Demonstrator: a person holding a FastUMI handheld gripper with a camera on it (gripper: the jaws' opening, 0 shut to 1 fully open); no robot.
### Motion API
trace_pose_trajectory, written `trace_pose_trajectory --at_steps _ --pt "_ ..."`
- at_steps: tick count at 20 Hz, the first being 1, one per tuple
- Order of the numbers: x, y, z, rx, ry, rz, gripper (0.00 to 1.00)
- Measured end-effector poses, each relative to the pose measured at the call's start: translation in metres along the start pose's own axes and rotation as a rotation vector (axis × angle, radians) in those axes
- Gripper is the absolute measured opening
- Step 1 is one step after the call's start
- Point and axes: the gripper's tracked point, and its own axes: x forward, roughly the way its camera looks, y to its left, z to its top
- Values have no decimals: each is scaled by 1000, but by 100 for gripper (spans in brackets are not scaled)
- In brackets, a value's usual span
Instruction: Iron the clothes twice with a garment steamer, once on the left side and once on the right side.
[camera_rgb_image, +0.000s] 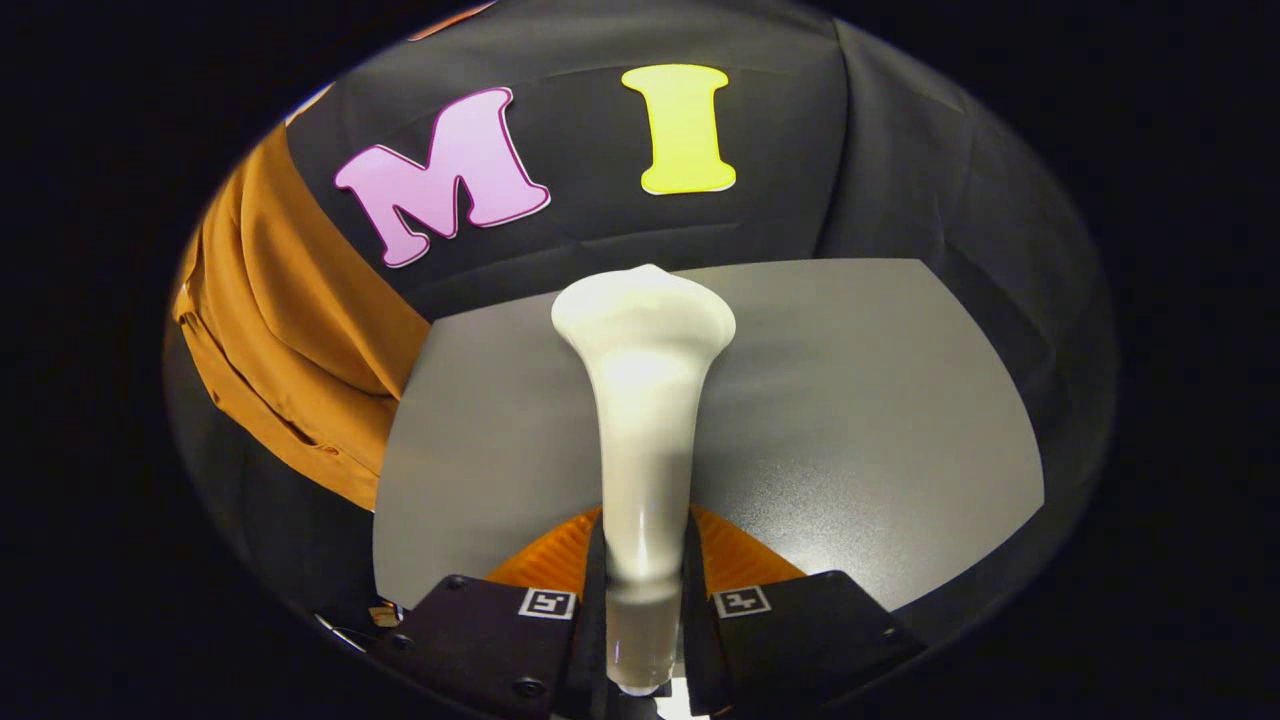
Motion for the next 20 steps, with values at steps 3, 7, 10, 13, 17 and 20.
trace_pose_trajectory --at_steps 3,7,10,13,17,20 --pt "-6 -1 6 21 -62 34 30" --pt "-30 -2 15 27 -162 21 30" --pt "-62 3 28 43 -261 -2 23" --pt "-104 17 35 28 -361 -21 23" --pt "-170 60 42 4 -499 -28 23" --pt "-207 112 34 -26 -588 -1 23"
